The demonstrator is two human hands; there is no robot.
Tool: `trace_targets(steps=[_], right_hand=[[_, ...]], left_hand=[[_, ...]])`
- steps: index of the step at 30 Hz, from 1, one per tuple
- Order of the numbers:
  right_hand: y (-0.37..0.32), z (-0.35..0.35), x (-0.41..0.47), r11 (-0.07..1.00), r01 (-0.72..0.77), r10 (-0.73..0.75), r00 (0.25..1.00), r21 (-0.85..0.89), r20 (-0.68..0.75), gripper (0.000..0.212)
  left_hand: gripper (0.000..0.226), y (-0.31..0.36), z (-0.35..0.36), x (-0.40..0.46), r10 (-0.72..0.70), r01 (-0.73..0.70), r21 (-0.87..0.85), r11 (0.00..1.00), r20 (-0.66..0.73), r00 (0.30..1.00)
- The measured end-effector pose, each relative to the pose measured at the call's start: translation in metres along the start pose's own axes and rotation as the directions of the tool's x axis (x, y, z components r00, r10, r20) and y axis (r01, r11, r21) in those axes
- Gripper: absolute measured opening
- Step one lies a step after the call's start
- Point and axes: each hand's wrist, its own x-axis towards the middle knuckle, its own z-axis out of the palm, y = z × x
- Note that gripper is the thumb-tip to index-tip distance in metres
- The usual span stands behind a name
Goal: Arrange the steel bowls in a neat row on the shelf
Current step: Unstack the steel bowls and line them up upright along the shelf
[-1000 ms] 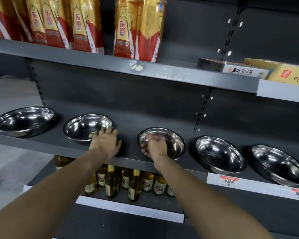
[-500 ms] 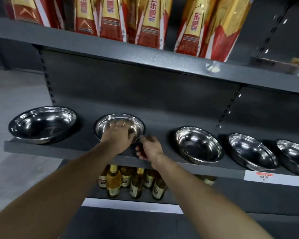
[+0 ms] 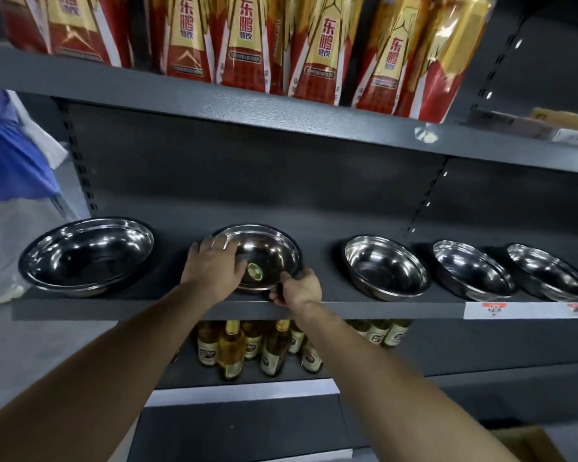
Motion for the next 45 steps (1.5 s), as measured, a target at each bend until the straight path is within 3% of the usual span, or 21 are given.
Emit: trace_targets(steps=[12, 39, 45], right_hand=[[0.000, -0.038, -0.008, 0.999, -0.020, 0.021, 1.000, 0.042, -0.008, 0.021], [0.005, -0.051, -0.003, 0.998, -0.028, 0.029, 1.000, 0.052, -0.008, 0.019], [0.005, -0.056, -0.002, 1.000, -0.030, 0.030, 0.998, -0.008, -0.050, 0.030]], left_hand=[[0.061, 0.037, 0.005, -0.007, 0.075, -0.074, -0.025, 0.997, 0.045, 0.996], [0.057, 0.039, 0.000, -0.016, 0.054, -0.054, -0.002, 0.999, 0.040, 0.998], [0.055, 0.036, -0.006, -0.018, 0.052, -0.051, -0.028, 0.998, 0.027, 0.998]])
